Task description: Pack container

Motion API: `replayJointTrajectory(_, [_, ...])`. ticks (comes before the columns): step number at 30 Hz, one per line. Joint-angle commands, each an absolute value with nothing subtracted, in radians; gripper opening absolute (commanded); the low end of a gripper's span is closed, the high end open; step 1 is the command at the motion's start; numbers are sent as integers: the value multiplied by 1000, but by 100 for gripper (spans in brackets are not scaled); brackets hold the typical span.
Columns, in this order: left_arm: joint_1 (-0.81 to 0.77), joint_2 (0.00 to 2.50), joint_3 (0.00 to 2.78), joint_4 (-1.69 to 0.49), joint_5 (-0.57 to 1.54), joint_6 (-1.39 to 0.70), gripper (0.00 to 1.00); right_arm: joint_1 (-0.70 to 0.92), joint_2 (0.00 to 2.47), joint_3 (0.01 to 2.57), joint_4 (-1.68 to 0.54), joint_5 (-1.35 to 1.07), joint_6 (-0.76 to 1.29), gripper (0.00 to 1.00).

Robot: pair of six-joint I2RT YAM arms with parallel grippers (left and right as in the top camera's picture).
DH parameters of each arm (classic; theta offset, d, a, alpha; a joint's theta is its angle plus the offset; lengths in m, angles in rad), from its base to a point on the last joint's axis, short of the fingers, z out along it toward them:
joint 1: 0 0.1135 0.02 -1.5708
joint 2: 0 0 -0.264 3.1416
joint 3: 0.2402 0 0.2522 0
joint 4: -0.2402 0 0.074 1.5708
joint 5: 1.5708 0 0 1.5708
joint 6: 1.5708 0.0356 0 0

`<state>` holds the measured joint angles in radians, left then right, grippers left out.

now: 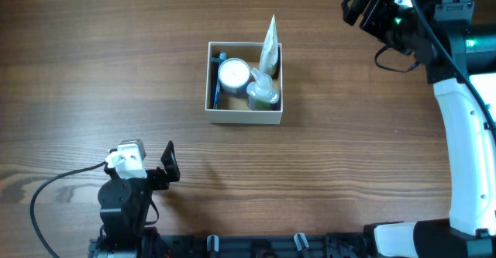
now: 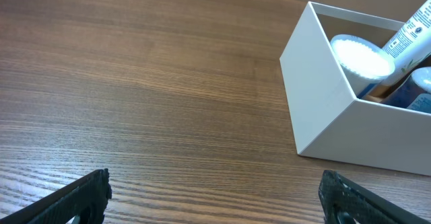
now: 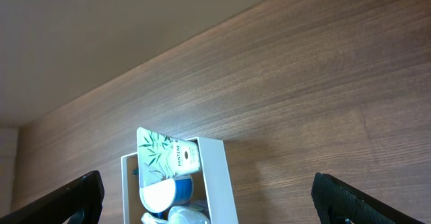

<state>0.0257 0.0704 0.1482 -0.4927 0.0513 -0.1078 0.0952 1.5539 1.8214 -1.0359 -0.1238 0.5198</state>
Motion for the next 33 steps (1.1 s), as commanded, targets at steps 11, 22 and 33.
replayJointTrajectory(11, [30, 59, 139, -489, 60, -89, 100, 96, 1554, 1824, -1034, -128, 526, 100])
replayJointTrajectory(22, [30, 59, 139, -489, 60, -89, 100, 113, 1405, 1750, -1021, -7, 321, 100])
replayJointTrajectory(33, [30, 59, 139, -488, 60, -89, 100, 115, 925, 1195, -745, 9, 126, 100])
